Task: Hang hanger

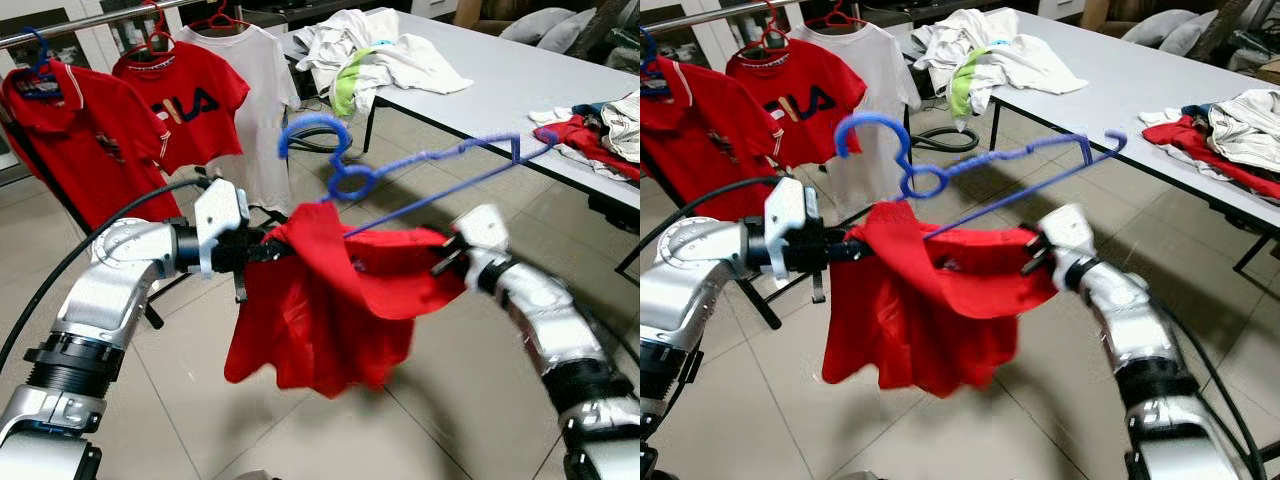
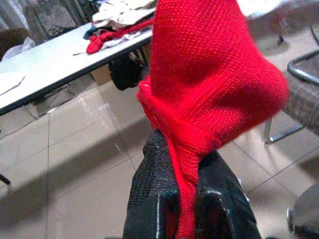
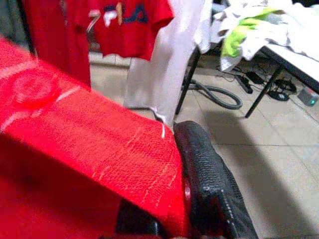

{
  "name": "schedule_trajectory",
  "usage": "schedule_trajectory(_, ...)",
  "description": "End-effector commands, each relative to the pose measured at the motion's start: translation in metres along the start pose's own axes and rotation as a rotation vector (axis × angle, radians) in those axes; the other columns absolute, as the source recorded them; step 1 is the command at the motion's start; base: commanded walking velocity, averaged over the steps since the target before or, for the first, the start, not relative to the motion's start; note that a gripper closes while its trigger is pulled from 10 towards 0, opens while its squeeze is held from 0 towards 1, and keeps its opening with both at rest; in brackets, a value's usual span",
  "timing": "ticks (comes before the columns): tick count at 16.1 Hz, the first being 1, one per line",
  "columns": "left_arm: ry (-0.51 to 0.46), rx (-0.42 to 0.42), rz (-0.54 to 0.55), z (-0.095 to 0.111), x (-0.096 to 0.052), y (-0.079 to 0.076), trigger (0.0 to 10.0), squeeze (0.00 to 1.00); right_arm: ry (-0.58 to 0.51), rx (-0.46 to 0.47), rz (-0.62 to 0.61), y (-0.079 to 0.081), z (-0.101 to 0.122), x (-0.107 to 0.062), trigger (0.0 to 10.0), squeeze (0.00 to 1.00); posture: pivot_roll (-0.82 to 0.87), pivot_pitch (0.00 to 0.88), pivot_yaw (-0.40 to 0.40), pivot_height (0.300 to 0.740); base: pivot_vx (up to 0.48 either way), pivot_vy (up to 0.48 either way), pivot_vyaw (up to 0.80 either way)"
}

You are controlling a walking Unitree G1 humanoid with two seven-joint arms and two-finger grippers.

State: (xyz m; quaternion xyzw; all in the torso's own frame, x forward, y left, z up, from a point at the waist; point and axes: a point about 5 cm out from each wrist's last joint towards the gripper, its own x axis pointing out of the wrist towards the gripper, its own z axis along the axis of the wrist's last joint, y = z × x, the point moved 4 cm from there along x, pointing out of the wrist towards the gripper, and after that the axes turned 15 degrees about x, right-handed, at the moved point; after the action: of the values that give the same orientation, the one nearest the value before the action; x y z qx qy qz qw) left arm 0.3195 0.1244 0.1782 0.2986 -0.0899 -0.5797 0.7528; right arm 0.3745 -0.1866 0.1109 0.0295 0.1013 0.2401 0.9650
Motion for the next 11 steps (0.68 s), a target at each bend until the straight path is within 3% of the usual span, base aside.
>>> schedule_trajectory(1, 0.105, 0.042, 0.04, -0.011, -0.032, 0.009, 0.0, 0.0, 0.0, 0.125, -0.249, -0.065, 0.0, -0.039, 0.0, 0.0, -0.04, 0.0, 0.052, 0.74, 0.0, 0.0, 0.0)
schedule_trajectory(3, 0.181, 0.06, 0.0, -0.024, -0.041, 0.0, 0.0, 0.0, -0.027, 0.182, -0.295, -0.077, 0.005, -0.045, 0.0, 0.0, -0.04, 0.0, 0.052, 0.74, 0.0, 0.0, 0.0)
schedule_trajectory(6, 0.385, 0.066, -0.048, -0.056, -0.061, -0.016, 0.0, 0.0, -0.122, 0.307, -0.339, -0.094, 0.025, -0.051, 0.0, 0.0, -0.03, 0.0, 0.044, 0.74, 0.0, 0.0, 0.0)
schedule_trajectory(7, 0.598, 0.076, -0.018, -0.085, -0.08, -0.021, 0.0, 0.0, -0.193, 0.392, -0.324, -0.098, 0.042, -0.051, 0.0, 0.0, -0.03, 0.0, 0.042, 0.74, 0.0, 0.0, 0.0)
schedule_trajectory(11, 0.758, 0.057, -0.03, -0.109, -0.105, -0.038, 0.0, 0.0, -0.191, 0.386, -0.354, -0.109, 0.049, -0.058, 0.0, 0.0, -0.03, 0.0, 0.035, 0.74, 0.0, 0.0, 0.0)
